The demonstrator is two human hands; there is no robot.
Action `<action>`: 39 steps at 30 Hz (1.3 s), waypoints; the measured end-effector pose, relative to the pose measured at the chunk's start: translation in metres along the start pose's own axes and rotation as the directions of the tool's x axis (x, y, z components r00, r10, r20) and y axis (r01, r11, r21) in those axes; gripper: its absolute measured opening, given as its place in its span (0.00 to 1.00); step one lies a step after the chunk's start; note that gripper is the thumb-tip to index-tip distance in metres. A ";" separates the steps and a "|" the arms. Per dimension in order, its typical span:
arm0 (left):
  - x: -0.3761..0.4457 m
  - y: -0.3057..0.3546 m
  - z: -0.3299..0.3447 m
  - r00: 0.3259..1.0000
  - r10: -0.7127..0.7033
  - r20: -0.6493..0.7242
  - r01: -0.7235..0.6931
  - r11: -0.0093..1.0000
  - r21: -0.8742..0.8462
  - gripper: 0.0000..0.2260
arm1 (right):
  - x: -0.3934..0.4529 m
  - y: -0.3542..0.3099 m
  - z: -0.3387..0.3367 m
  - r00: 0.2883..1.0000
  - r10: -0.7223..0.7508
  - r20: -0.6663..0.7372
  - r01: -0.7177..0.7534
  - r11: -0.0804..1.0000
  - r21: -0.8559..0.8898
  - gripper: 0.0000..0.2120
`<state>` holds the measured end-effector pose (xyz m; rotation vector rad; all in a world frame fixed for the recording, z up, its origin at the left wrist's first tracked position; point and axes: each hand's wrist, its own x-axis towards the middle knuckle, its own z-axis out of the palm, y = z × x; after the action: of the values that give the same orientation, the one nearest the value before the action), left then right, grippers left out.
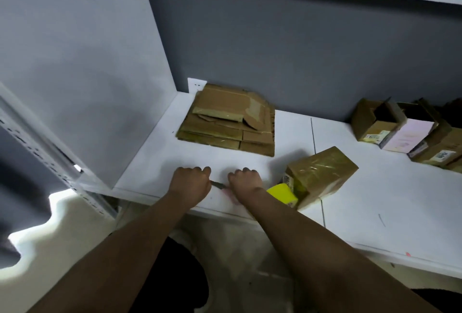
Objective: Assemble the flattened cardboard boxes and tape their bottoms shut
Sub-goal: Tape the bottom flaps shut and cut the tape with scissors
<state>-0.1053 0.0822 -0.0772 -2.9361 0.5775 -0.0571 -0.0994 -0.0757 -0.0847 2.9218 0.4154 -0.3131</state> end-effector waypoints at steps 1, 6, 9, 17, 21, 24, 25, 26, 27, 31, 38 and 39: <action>-0.001 0.000 0.002 1.000 -0.001 -0.001 0.001 1.000 0.006 0.13 | 0.006 -0.004 0.006 0.999 0.023 0.036 -0.022 1.000 -0.008 0.17; -0.001 -0.006 0.007 1.000 -0.019 0.001 0.019 1.000 0.000 0.13 | 0.019 -0.016 0.021 0.995 0.062 0.078 -0.061 0.998 -0.013 0.15; 0.000 -0.009 0.007 0.999 -0.036 0.016 0.037 0.997 -0.064 0.14 | 0.021 -0.016 0.024 0.996 0.066 0.062 -0.068 0.997 0.035 0.16; 0.003 0.010 -0.004 0.968 -0.229 0.102 0.248 0.818 -0.520 0.09 | -0.020 0.037 -0.033 0.948 0.272 -0.166 -0.185 0.894 0.408 0.14; 0.014 0.067 -0.010 0.983 -0.063 0.170 0.168 0.674 -0.719 0.09 | -0.088 0.087 -0.035 0.953 0.304 0.006 -0.096 0.280 0.955 0.10; 0.023 0.109 -0.015 0.983 0.000 0.185 0.138 0.662 -0.737 0.14 | -0.144 0.112 -0.022 0.960 0.255 0.117 -0.114 -0.027 0.993 0.17; 0.027 0.121 -0.017 0.981 0.010 0.192 0.137 0.669 -0.730 0.15 | -0.160 0.119 -0.017 0.955 0.262 0.142 -0.138 -0.033 0.990 0.16; 0.030 0.130 -0.017 0.978 0.015 0.210 0.147 0.665 -0.732 0.16 | -0.174 0.124 -0.012 0.951 0.262 0.167 -0.169 -0.014 0.986 0.13; 0.035 0.135 -0.016 0.968 0.024 0.248 0.176 0.639 -0.748 0.18 | -0.185 0.128 -0.008 0.949 0.246 0.196 -0.206 0.011 0.979 0.11; 0.048 0.147 -0.012 0.919 0.143 0.366 0.296 0.362 -0.884 0.18 | -0.213 0.140 0.010 0.933 0.159 0.323 -0.335 0.054 0.941 0.13; 0.057 0.144 -0.013 0.900 0.206 0.384 0.335 0.237 -0.912 0.10 | -0.219 0.154 0.020 0.909 0.112 0.401 -0.410 0.079 0.909 0.12; 0.057 0.143 -0.014 0.903 0.208 0.377 0.327 0.237 -0.915 0.09 | -0.218 0.155 0.019 0.908 0.105 0.406 -0.415 0.085 0.906 0.11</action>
<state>-0.1067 -0.0721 -0.0849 -3.8829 0.4988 1.5278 -0.2619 -0.2819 -0.0305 3.9859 -0.7795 -1.3668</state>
